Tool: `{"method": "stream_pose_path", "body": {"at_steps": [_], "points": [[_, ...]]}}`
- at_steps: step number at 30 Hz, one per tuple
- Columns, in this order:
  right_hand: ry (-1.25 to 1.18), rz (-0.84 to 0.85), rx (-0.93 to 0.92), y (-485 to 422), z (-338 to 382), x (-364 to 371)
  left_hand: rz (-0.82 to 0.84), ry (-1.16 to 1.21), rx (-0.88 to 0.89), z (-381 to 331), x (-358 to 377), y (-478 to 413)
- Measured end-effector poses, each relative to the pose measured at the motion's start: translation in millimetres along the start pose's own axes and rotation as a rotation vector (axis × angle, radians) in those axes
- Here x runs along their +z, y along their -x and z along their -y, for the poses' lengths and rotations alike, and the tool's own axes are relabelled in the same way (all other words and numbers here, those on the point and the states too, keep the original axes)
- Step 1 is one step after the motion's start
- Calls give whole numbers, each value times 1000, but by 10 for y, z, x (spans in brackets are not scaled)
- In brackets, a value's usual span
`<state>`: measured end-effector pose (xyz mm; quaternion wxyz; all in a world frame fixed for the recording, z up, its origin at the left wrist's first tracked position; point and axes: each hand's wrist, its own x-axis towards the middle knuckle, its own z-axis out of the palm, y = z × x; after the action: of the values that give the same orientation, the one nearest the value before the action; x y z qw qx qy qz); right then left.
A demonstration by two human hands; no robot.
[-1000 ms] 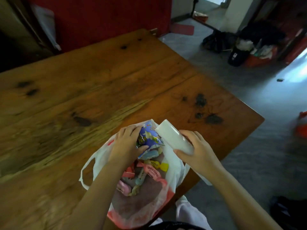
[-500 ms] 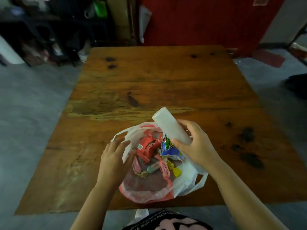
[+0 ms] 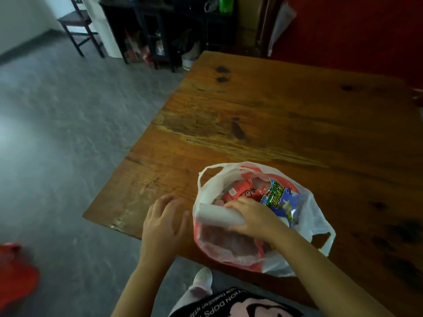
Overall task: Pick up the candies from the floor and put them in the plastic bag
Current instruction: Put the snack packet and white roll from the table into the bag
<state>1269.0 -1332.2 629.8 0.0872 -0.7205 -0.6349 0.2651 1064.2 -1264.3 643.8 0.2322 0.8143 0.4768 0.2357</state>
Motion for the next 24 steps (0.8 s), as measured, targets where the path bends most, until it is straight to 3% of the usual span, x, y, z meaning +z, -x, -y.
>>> {"method": "stream_pose_path", "body": {"at_steps": [18,24], "points": [[142,135,124,43,-94,-101,94,-11,114,-28,45,-252],[66,60,111,-138,25,16,147,-27,151,10,73,-339]]}}
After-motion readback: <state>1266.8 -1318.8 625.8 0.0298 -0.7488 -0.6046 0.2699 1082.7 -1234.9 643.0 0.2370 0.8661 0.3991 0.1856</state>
